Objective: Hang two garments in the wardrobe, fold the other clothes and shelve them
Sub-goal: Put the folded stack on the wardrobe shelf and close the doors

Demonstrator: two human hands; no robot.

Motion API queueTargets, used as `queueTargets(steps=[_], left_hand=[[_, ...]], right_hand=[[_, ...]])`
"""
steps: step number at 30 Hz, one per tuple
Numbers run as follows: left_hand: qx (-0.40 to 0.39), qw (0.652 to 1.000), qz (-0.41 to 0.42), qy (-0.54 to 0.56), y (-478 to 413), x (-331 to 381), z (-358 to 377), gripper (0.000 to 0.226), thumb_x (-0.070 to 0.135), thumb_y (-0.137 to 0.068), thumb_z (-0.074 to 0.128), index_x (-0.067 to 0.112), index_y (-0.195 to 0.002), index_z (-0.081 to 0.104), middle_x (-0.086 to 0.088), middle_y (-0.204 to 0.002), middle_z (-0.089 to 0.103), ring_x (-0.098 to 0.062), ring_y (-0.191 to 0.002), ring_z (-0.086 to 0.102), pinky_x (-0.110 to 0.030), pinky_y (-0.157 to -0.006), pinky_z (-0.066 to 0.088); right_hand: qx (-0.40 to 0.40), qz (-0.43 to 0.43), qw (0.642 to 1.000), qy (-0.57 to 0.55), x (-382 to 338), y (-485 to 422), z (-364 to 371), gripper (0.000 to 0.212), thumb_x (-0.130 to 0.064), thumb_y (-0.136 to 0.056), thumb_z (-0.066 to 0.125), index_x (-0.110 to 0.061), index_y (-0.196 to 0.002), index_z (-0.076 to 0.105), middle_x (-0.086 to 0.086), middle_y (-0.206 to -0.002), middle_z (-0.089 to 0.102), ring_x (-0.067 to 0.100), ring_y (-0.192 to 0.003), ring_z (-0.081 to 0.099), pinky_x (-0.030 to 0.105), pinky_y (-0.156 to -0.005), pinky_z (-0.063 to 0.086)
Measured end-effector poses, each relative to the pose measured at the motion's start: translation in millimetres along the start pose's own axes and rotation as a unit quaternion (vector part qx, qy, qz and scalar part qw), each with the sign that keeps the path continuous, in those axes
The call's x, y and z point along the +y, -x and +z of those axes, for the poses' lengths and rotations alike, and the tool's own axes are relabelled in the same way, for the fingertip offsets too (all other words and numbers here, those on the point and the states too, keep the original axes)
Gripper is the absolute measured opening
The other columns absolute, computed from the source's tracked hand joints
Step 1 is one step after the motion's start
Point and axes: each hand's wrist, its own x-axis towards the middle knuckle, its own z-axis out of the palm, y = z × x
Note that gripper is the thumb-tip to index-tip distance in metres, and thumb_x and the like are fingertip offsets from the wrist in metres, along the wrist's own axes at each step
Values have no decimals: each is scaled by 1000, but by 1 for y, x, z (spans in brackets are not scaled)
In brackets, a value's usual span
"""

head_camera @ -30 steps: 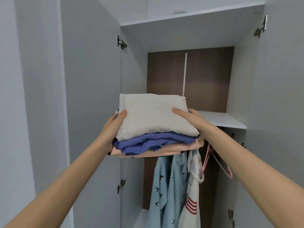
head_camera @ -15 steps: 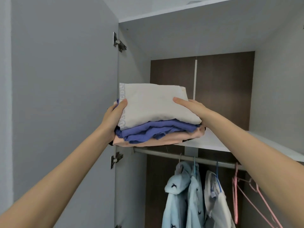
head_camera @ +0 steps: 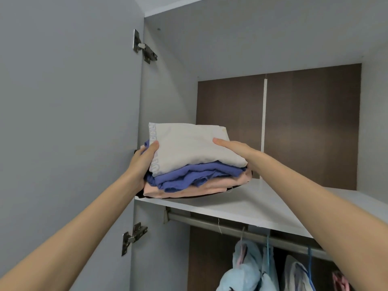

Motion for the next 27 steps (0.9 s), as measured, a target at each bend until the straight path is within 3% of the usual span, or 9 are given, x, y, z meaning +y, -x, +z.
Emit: queueTargets(steps=[5,8,11,14,16,19,21,24,27], left_hand=[[24,999,-7,-20,-22,-25,8,30,34,-96,49,12,-115,59,-2,-101,68,-12,-81,63,-22,-62,46],[35,997,-19,-69,-32,-40,10,25,36,-97,47,17,-98,63,4,-86,68,-10,-77,62,-22,-60,44],[61,991,-23,-120,-34,-64,9,24,37,-96,47,21,-87,63,6,-81,68,-10,-75,62,-23,-60,43],[70,990,-3,-125,-33,-82,8,26,40,-94,49,19,-91,66,1,-90,70,-17,-86,65,-30,-78,50],[56,990,8,-132,-35,-82,8,27,40,-94,50,19,-94,67,1,-92,72,-18,-90,66,-31,-82,50],[5,992,6,-123,-35,-79,5,28,39,-96,49,19,-106,65,3,-98,72,-12,-90,67,-20,-73,51],[-12,991,1,-133,-33,-80,2,38,40,-96,47,14,-121,58,-4,-114,67,-19,-103,63,-30,-92,48],[7,972,46,-231,-29,-82,-4,46,44,-97,42,13,-131,44,4,-130,54,-22,-119,52,-32,-101,37],[-6,937,137,-321,-15,-79,-14,58,53,-93,40,15,-137,33,1,-140,44,-24,-131,41,-36,-107,33]], right_hand=[[-37,14,999,26,14,-48,2,76,-71,-64,70,-25,-123,61,-1,-116,66,20,-99,65,34,-88,52],[-63,28,995,71,24,-71,4,82,-73,-65,68,-22,-129,56,1,-125,61,22,-106,61,34,-91,49],[-82,58,990,102,39,-85,9,85,-72,-68,67,-20,-134,52,1,-130,57,20,-102,57,30,-80,44],[-129,74,980,132,49,-92,11,78,-71,-75,59,-21,-135,50,-1,-117,60,16,-97,58,27,-72,42],[-123,75,978,148,49,-92,10,79,-69,-77,59,-18,-137,48,2,-125,58,20,-104,57,28,-79,43],[-50,-2,983,177,45,-91,13,74,-52,-86,61,-12,-144,36,7,-146,42,26,-125,46,32,-97,39],[-18,-89,973,211,41,-82,19,66,-46,-91,55,-19,-147,32,4,-152,34,27,-136,34,37,-112,28],[-13,-165,941,296,39,-48,30,49,-57,-93,40,-45,-140,35,-5,-154,29,31,-140,19,48,-111,18],[-57,-253,899,354,47,-12,35,43,-65,-92,31,-63,-134,27,-13,-156,20,20,-141,10,49,-109,11]])
